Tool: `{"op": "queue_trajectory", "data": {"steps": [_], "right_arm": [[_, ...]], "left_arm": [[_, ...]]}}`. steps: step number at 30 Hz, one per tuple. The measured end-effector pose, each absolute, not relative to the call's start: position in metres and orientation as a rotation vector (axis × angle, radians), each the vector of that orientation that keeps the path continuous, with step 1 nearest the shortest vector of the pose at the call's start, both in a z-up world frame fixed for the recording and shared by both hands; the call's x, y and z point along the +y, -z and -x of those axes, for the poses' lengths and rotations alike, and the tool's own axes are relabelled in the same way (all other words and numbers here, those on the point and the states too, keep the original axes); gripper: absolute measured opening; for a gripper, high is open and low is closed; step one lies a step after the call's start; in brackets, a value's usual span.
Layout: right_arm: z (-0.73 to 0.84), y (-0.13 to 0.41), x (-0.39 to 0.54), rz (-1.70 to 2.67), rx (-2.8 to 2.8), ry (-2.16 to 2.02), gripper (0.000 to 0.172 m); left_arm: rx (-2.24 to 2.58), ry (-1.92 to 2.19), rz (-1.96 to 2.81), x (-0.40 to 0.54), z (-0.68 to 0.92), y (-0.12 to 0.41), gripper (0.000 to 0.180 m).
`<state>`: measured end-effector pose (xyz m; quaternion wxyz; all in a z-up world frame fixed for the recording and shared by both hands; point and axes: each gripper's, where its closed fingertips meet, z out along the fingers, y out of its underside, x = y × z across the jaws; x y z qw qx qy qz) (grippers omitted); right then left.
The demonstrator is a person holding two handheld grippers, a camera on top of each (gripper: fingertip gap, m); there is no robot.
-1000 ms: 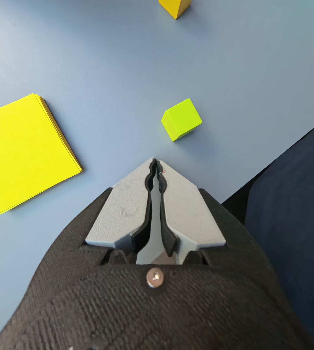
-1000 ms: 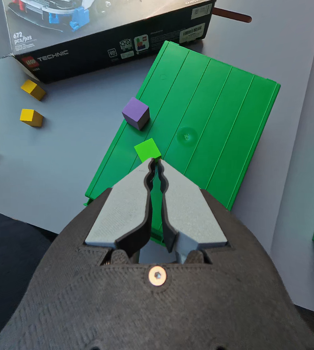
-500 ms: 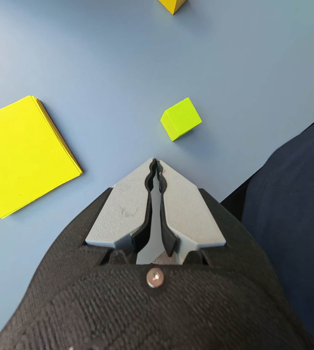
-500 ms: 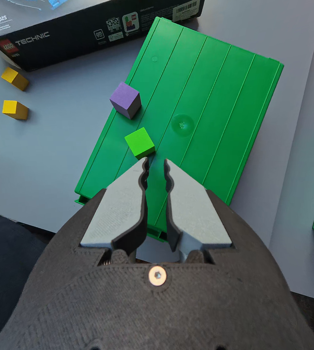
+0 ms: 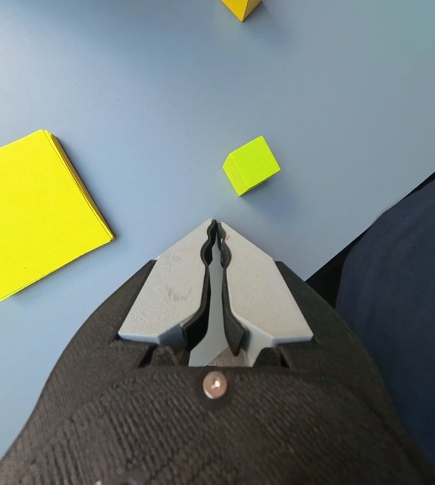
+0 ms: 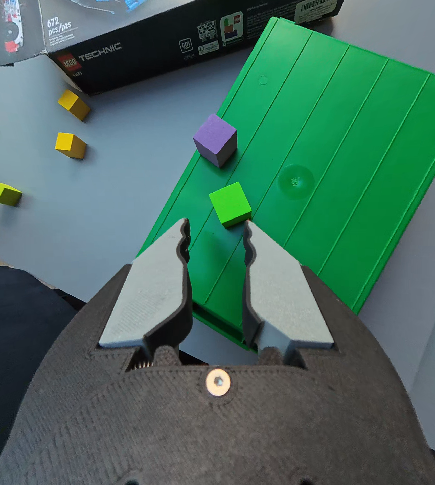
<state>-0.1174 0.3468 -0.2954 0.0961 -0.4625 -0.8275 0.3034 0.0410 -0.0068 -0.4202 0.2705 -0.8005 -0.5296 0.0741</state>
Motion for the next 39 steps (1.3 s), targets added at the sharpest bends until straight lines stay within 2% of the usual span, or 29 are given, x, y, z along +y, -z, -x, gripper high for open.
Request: {"op": "queue_trajectory", "data": {"steps": [4, 9, 12, 14, 15, 22, 29, 35, 39], "right_arm": [[0.121, 0.302, 0.352, 1.371, -2.446, -0.816, 0.039], [0.128, 0.308, 0.353, 1.357, -2.463, -0.773, 0.055], [0.128, 0.309, 0.342, 1.317, -2.53, -0.839, 0.056], [0.125, 0.312, 0.337, 1.298, -2.577, -0.846, 0.046], [0.124, 0.314, 0.336, 1.287, -2.592, -0.842, 0.027], [0.123, 0.305, 0.322, 1.283, -2.581, -0.947, 0.025], [0.101, 0.266, 0.237, 1.089, -2.723, -1.248, 0.025], [0.097, 0.319, 0.188, 0.937, -2.86, -0.821, 0.026], [0.106, 0.357, 0.193, 0.956, -2.845, -0.513, 0.026]], "left_arm": [[-1.43, -0.204, 2.152, -0.007, -0.041, 0.42, 0.0], [-1.43, -0.199, 2.155, -0.007, -0.041, 0.42, 0.0], [-1.424, -0.195, 2.163, -0.007, -0.041, 0.42, 0.0], [-1.418, -0.189, 2.156, -0.007, -0.041, 0.42, 0.0], [-1.419, -0.184, 2.149, -0.006, -0.041, 0.42, 0.0], [-1.423, -0.16, 2.128, -0.006, -0.042, 0.42, 0.0], [-1.432, -0.158, 2.081, -0.006, -0.042, 0.419, 0.0], [-1.453, -0.191, 2.077, -0.006, -0.042, 0.42, 0.0], [-1.465, -0.232, 2.076, -0.006, -0.042, 0.42, 0.0]]}}
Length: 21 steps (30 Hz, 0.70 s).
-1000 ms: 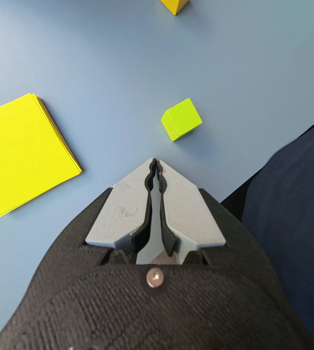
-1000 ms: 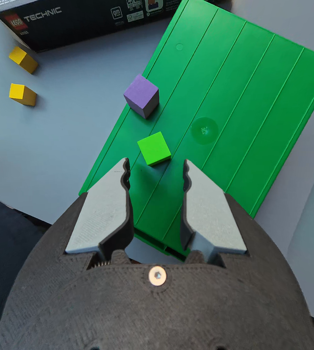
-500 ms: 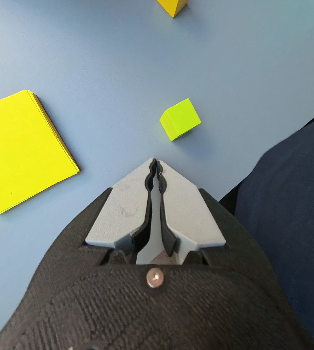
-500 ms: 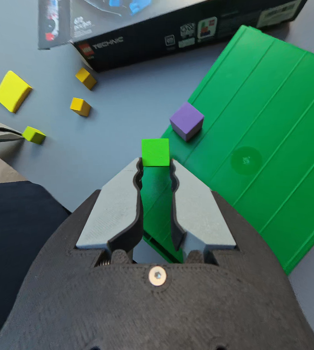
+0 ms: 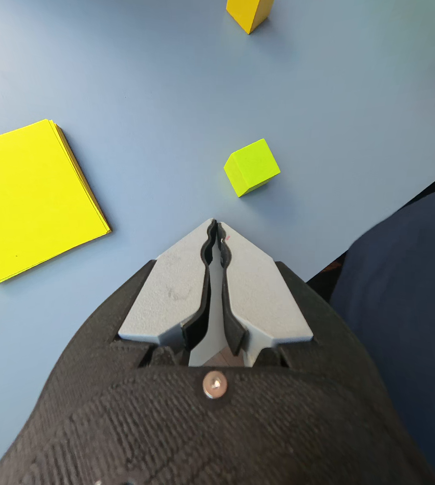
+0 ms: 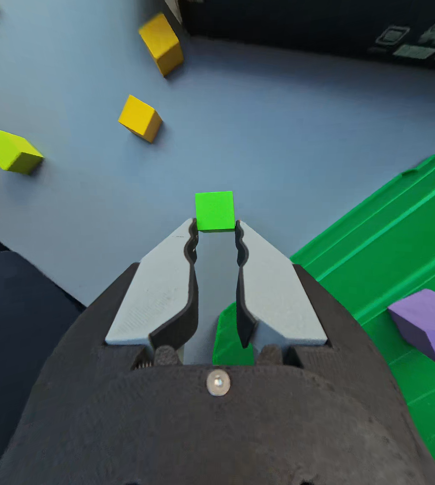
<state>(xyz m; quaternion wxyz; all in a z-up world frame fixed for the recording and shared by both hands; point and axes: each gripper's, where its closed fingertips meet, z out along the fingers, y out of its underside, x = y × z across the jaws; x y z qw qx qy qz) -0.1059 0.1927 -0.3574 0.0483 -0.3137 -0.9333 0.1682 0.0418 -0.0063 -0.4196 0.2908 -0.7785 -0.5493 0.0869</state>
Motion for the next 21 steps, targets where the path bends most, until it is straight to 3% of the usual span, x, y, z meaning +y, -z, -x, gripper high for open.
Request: {"op": "queue_trajectory", "data": {"steps": [4, 14, 18, 21], "right_arm": [[0.109, 0.362, 0.196, 1.007, -2.828, -0.432, 0.034], [0.156, 0.29, 0.281, 1.304, -2.446, -0.66, 0.043], [0.173, 0.299, 0.318, 1.451, -2.441, -0.639, 0.064], [0.177, 0.315, 0.317, 1.44, -2.534, -0.66, 0.063]], "left_arm": [[-1.426, -0.237, 2.1, -0.006, -0.044, 0.42, 0.0], [-1.338, -0.237, 2.147, -0.006, -0.045, 0.42, 0.0], [-1.349, -0.225, 2.145, -0.006, -0.045, 0.42, 0.0], [-1.388, -0.236, 2.155, -0.006, -0.045, 0.42, 0.0]]}}
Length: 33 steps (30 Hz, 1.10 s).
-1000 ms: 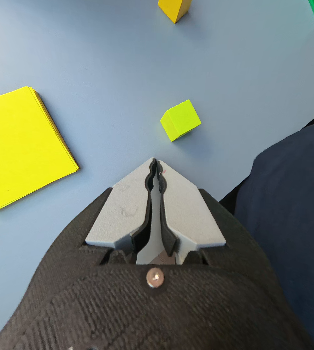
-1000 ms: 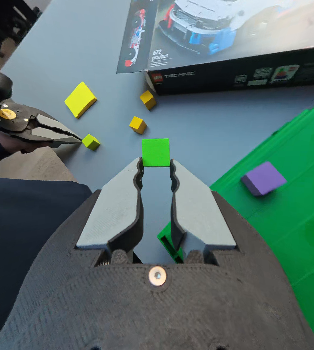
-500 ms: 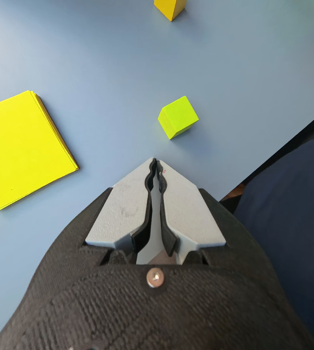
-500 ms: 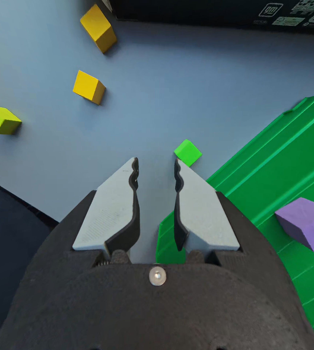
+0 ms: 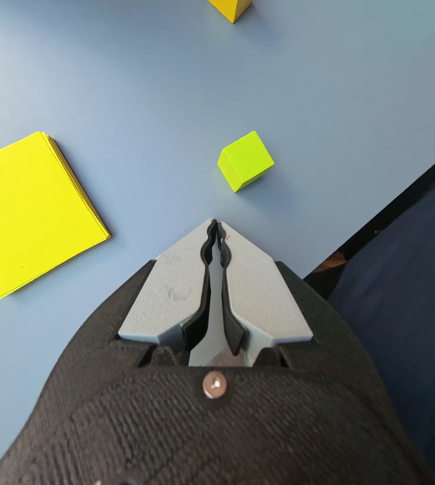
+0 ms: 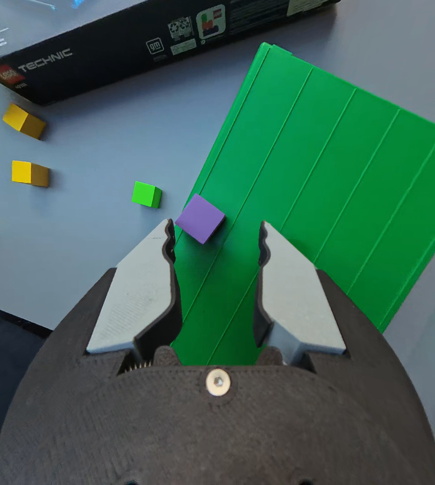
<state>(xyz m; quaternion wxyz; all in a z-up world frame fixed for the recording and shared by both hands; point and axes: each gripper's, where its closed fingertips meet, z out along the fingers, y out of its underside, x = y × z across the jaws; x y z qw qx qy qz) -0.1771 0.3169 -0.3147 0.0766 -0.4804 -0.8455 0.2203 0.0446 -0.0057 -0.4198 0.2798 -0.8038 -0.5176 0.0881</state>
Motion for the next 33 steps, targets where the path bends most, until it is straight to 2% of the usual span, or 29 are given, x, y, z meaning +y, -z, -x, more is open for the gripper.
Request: {"op": "queue_trajectory", "data": {"steps": [1, 3, 10, 17, 21, 24, 28, 33], "right_arm": [[0.18, 0.316, 0.314, 1.405, -2.55, -0.688, 0.061], [0.185, 0.311, 0.3, 1.309, -2.589, -0.809, 0.034], [0.169, 0.281, 0.235, 0.894, -2.842, -1.052, 0.034], [0.154, 0.308, 0.193, 0.591, -3.083, -0.874, 0.034], [0.159, 0.33, 0.187, 0.584, -3.157, -0.736, 0.034], [0.155, 0.343, 0.185, 0.588, -3.206, -0.607, 0.053], [0.16, 0.35, 0.182, 0.673, -3.154, -0.536, 0.056], [0.16, 0.334, 0.163, 1.07, -3.05, -0.776, 0.055]], "left_arm": [[-1.408, -0.245, 2.155, -0.006, -0.044, 0.42, 0.0], [-1.463, -0.261, 2.146, -0.006, -0.045, 0.42, 0.0], [-1.714, -0.227, 2.218, 0.0, -0.069, 0.42, 0.0], [-1.952, -0.182, 2.196, 0.017, -0.108, 0.417, 0.0], [-2.008, -0.214, 2.109, 0.025, -0.118, 0.41, 0.0], [-2.003, -0.19, 2.086, 0.028, -0.131, 0.412, 0.0], [-1.927, -0.139, 2.107, 0.022, -0.14, 0.421, 0.0], [-1.744, -0.107, 2.133, 0.004, -0.135, 0.416, 0.003]]}}
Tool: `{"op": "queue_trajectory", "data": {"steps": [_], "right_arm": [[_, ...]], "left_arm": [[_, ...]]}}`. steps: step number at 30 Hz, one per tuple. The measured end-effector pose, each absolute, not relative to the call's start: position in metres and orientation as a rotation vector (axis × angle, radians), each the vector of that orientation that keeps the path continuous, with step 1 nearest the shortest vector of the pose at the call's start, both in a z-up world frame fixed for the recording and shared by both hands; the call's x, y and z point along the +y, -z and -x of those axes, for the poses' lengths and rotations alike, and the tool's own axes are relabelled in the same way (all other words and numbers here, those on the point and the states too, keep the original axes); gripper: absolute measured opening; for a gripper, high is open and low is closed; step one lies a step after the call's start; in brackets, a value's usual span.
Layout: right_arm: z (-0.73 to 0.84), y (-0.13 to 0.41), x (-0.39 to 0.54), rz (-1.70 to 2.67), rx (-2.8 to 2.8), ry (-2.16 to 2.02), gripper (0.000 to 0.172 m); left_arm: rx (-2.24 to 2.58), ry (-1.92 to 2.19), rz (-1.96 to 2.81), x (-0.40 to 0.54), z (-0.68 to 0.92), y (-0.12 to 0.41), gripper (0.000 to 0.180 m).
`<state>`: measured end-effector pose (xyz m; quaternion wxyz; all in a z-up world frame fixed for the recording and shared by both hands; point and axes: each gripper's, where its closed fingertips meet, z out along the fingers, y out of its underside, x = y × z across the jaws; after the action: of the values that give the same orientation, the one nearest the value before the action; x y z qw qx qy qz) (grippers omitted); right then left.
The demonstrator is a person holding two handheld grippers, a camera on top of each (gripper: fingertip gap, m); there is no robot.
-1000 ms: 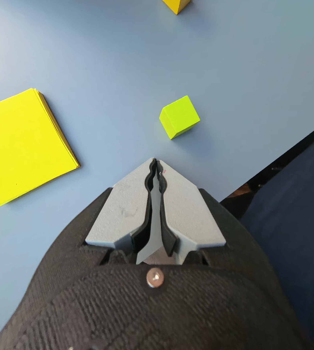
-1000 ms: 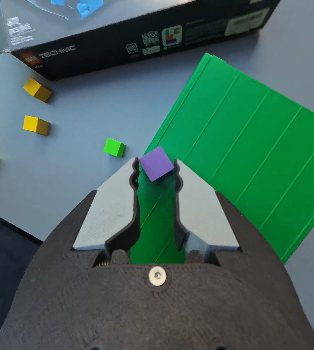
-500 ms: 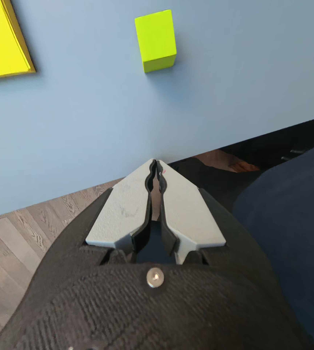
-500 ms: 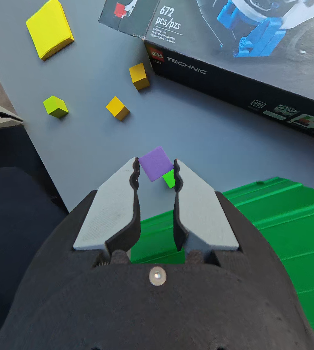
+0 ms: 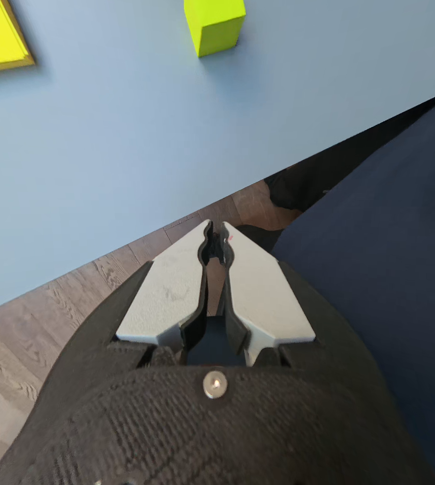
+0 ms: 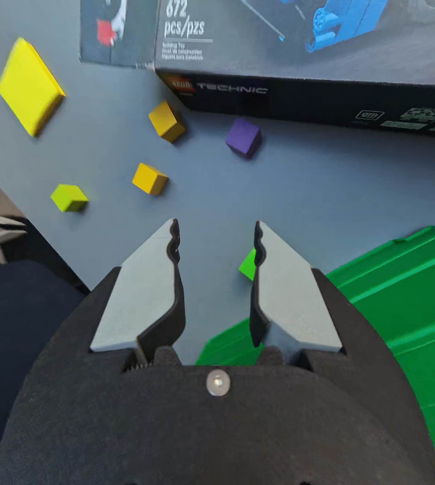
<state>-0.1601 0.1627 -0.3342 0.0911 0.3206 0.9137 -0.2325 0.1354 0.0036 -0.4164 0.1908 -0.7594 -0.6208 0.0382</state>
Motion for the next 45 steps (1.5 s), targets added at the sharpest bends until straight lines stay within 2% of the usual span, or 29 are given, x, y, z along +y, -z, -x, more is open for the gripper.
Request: {"op": "queue_trajectory", "data": {"steps": [5, 12, 16, 19, 22, 24, 26, 36, 45], "right_arm": [[0.159, 0.303, 0.148, -1.241, 2.426, 0.87, 0.056], [0.143, 0.257, 0.139, -1.328, 2.466, 1.117, 0.052], [0.139, 0.233, 0.133, -1.252, 2.688, 1.305, 0.051], [0.142, 0.191, 0.121, -1.046, 2.959, 1.545, 0.048], [0.138, 0.172, 0.102, -0.845, 3.08, 1.581, 0.045], [0.126, 0.177, 0.085, -0.683, 3.046, 1.51, 0.038], [0.11, 0.183, 0.073, -0.511, 2.995, 1.48, 0.0], [0.099, 0.213, 0.113, -0.436, 2.683, 1.535, 0.0], [0.156, 0.221, 0.195, -0.685, 2.624, 1.62, 0.0]], "left_arm": [[-1.553, -0.109, 2.142, -0.019, -0.145, 0.41, 0.003], [-1.385, -0.054, 2.186, -0.047, -0.178, 0.422, 0.0], [-1.351, -0.12, 2.149, -0.055, -0.172, 0.416, 0.0], [-1.356, -0.198, 2.109, -0.056, -0.16, 0.407, 0.0], [-1.336, -0.25, 2.091, -0.048, -0.153, 0.399, 0.001], [-1.32, -0.27, 2.092, -0.04, -0.151, 0.395, 0.0], [-1.324, -0.257, 2.114, -0.031, -0.152, 0.397, 0.0], [-1.436, -0.239, 2.182, 0.019, -0.134, 0.383, 0.0], [-1.386, -0.175, 2.291, 0.06, -0.104, 0.37, 0.0]]}}
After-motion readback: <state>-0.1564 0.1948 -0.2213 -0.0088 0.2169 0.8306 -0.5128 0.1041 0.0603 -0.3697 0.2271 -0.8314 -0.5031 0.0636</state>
